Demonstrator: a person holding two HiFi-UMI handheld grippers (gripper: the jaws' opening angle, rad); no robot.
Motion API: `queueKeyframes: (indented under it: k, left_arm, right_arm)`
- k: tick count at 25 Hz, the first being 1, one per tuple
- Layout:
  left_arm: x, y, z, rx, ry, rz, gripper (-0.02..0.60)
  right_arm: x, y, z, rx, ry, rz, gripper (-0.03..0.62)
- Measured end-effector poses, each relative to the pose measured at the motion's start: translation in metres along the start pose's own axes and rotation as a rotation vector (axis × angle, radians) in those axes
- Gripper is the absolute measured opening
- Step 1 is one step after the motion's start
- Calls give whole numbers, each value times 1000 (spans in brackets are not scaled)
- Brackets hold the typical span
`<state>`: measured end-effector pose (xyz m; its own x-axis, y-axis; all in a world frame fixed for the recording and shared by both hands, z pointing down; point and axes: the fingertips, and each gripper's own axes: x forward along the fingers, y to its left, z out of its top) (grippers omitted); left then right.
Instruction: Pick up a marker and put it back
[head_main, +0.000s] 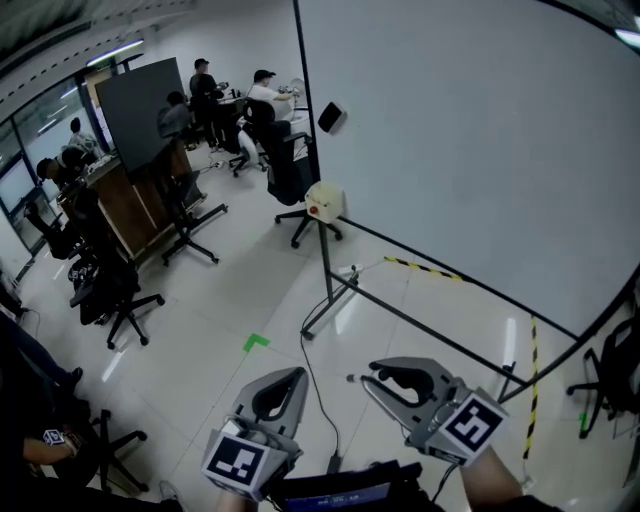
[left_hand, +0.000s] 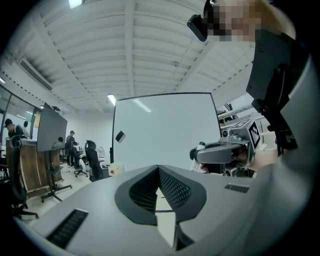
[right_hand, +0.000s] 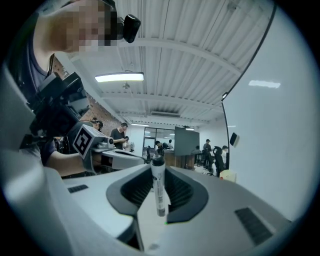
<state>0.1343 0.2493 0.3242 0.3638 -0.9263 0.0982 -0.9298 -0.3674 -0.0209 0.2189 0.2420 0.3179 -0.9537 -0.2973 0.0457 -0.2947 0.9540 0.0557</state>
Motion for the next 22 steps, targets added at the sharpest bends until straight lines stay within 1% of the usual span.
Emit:
queueKeyframes:
  k: [5,11,16,22]
  left_arm:
    - [28,-11,14,66,33,51,-2]
    - [49,-22,31,103,39,97,-2]
    - [57,-28,44,115,26,124,-2]
    - [65,-22,50,123,5,135,-2]
  right_arm:
    - [-13,-27,8,3,-41,44,98]
    - [-24,-54,20,17,-102,91,98]
    - [-34,-70,34,-5,-138,103,98]
    - [-31,-84,42,-36,-144,94,98]
